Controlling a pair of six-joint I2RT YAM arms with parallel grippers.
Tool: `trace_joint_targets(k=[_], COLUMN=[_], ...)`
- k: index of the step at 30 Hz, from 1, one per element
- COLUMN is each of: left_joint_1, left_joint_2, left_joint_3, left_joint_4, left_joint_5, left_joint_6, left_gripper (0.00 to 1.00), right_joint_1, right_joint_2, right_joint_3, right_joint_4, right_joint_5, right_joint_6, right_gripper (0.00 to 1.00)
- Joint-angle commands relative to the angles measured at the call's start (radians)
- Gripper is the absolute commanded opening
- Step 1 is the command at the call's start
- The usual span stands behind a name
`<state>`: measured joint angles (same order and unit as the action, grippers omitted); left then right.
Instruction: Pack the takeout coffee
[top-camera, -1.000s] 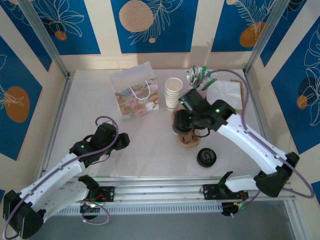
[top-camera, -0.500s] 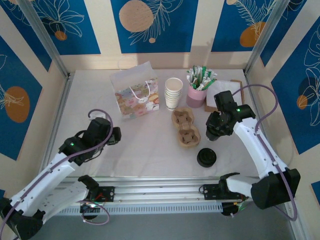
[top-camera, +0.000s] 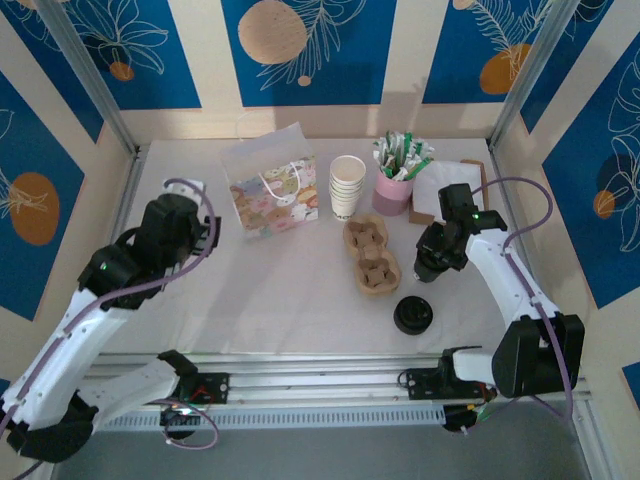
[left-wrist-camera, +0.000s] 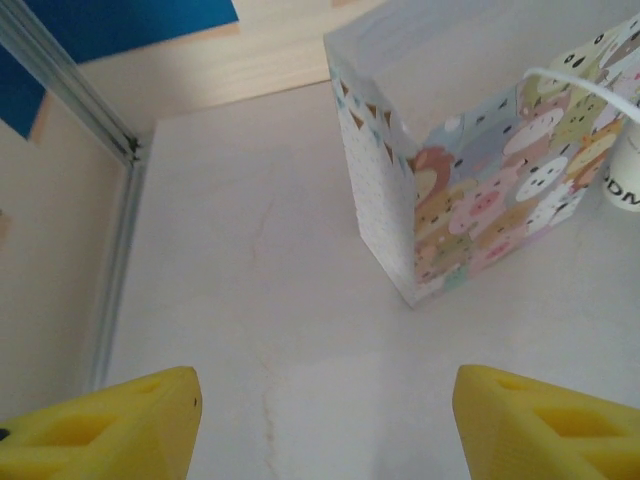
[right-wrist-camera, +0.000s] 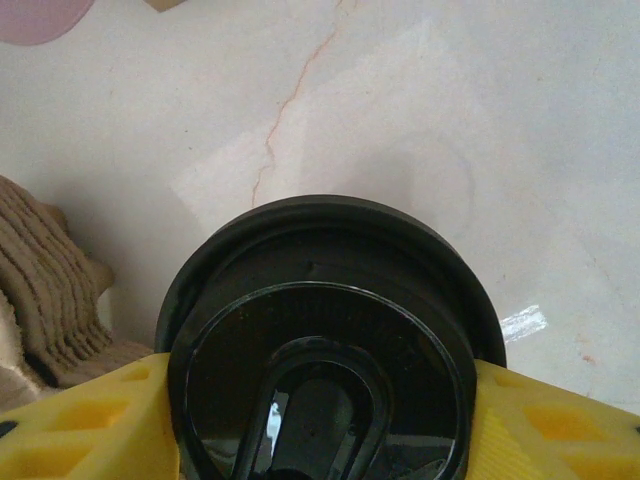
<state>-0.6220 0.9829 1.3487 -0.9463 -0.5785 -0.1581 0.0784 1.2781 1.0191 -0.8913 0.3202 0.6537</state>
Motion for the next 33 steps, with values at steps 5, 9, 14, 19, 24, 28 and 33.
trace_joint_targets(k=[5, 9, 14, 19, 24, 28, 33], left_joint_1=[0.143, 0.256, 0.321, 0.349, 0.358, 0.360, 0.363], left_joint_2=[0.148, 0.241, 0.405, 0.618, 0.777, 0.875, 0.925], left_joint_3=[0.196, 0.303, 0.489, 0.737, 0.932, 1.033, 1.048], left_joint_4=[0.022, 0.025, -0.026, -0.151, -0.244, -0.296, -0.285], left_joint_5=[0.179, 0.349, 0.463, 0.512, 0.558, 0.553, 0.573], left_joint_6=[0.159, 0.157, 0.183, 0.217, 0.273, 0.300, 0.309], left_gripper=[0.66, 0.59, 0.58, 0.68, 0.74, 0.77, 0.80], right_joint_1=[-0.040, -0.049, -0.049, -0.049, -0.050, -0.043, -0.036], right_joint_2=[0.065, 0.071, 0.073, 0.065, 0.048, 0.022, 0.011], right_joint_3=[-0.001, 0.004, 0.021, 0.042, 0.075, 0.104, 0.142], right_joint_4=[0.053, 0.082, 0.078, 0.054, 0.026, 0.016, 0.001], right_joint_5=[-0.026, -0.038, -0.052, -0.068, -0.104, -0.124, -0.158], right_joint_6=[-0.057, -0.080, -0.094, -0.100, -0.108, -0.114, -0.120], right_gripper=[0.64, 0.70, 0.76, 0.84, 0.89, 0.90, 0.92])
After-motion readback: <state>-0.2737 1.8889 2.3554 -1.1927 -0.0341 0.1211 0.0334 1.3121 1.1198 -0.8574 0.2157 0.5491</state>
